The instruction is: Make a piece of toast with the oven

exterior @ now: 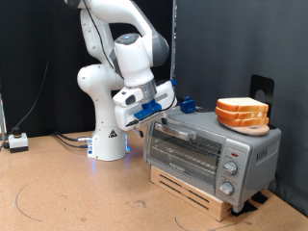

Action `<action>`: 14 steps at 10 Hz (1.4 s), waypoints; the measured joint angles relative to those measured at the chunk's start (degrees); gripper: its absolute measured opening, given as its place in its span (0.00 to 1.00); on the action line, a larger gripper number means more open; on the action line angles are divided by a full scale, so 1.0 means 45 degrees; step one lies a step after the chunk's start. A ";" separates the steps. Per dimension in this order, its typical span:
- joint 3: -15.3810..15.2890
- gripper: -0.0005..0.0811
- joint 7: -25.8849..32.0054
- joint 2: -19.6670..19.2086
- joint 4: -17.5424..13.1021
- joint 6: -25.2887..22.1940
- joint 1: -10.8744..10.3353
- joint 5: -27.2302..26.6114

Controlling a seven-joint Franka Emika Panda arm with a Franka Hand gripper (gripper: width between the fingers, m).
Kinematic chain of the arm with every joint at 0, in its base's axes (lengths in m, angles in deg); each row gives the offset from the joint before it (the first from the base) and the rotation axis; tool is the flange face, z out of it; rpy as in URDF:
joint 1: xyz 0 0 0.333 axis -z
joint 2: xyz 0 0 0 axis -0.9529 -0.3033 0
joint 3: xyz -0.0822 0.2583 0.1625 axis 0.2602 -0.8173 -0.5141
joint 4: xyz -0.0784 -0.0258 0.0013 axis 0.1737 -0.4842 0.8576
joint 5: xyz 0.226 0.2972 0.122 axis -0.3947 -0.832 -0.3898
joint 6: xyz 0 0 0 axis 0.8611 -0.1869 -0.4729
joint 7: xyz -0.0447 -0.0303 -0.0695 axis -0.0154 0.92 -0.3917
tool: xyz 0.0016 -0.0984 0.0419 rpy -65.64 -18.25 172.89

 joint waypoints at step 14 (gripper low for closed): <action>0.0773 1.00 0.1177 -0.3239 -0.0978 0.2597 0.1020 0.0420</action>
